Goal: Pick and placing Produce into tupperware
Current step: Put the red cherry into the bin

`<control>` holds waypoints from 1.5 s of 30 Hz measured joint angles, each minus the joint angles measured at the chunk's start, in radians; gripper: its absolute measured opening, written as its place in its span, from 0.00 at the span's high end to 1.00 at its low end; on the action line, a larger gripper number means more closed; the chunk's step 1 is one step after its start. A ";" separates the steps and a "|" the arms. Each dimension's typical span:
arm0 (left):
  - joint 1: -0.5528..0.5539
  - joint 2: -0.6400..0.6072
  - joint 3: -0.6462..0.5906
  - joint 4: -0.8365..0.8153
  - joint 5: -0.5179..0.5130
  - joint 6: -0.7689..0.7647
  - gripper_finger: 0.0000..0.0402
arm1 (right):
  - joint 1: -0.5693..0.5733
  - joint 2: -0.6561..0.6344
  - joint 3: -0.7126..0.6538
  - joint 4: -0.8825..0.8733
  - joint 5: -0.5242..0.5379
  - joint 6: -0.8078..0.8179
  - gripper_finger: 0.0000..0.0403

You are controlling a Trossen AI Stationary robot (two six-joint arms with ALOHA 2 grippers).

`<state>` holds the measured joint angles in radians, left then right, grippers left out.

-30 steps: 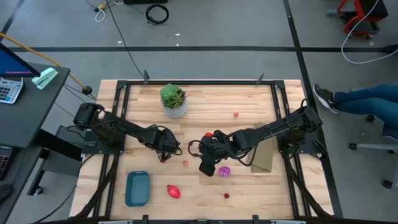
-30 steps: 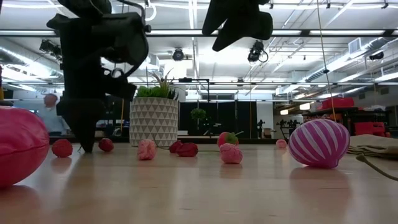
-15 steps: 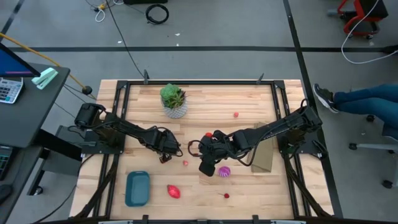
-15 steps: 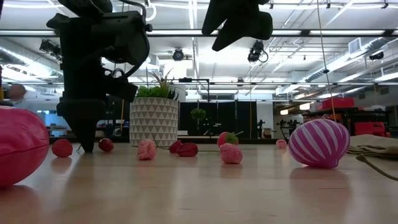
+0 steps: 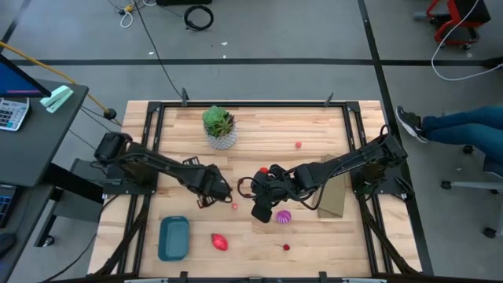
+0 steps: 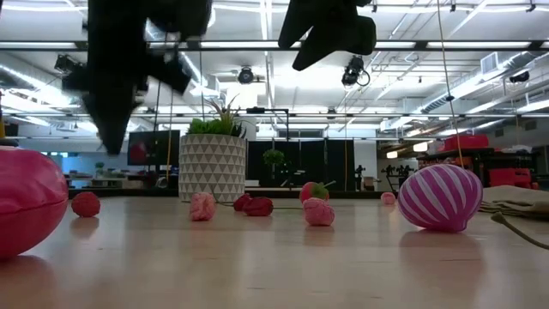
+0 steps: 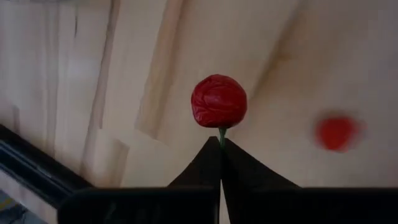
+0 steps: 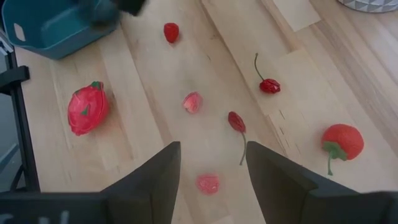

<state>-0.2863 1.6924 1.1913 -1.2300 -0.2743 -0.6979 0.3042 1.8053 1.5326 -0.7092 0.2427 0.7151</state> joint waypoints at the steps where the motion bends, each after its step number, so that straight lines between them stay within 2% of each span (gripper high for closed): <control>1: -0.021 0.000 0.040 -0.044 0.015 -0.025 0.99 | 0.000 0.000 0.000 0.000 0.000 0.000 0.52; 4: -0.101 -0.001 0.146 -0.200 0.108 -0.137 0.99 | 0.000 0.000 0.000 0.000 0.000 0.000 0.52; 8: -0.251 -0.002 0.234 -0.300 0.256 -0.370 0.99 | 0.000 0.000 0.000 0.000 0.000 0.000 0.52; 12: -0.446 -0.003 0.252 -0.251 0.380 -0.694 0.99 | 0.000 0.000 0.000 0.000 0.000 -0.009 0.52; 15: -0.567 -0.003 0.246 -0.125 0.395 -0.879 0.99 | 0.000 0.000 0.000 0.000 0.000 -0.013 0.52; 19: -0.636 -0.003 0.222 -0.115 0.391 -1.038 0.99 | 0.000 0.000 0.000 0.000 0.001 -0.044 0.52; 23: -0.646 -0.003 0.166 -0.071 0.392 -1.053 0.99 | 0.000 0.000 0.000 0.000 0.001 -0.054 0.52; 28: -0.612 -0.001 0.021 0.125 0.391 -1.041 0.99 | 0.000 0.000 0.000 0.000 0.001 -0.055 0.52; 31: -0.581 -0.001 -0.047 0.162 0.392 -1.042 0.99 | 0.000 0.000 0.000 0.000 0.015 -0.055 0.52; 37: -0.520 -0.001 -0.092 0.205 0.462 -0.921 0.97 | -0.001 0.000 0.000 0.000 0.020 -0.060 0.52; 45: -0.489 -0.001 -0.158 0.323 0.472 -0.902 0.99 | -0.014 0.000 0.000 0.010 0.037 -0.059 0.52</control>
<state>-0.7750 1.6913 1.0335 -0.9072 0.1974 -1.5997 0.2897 1.8053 1.5326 -0.6988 0.2798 0.6558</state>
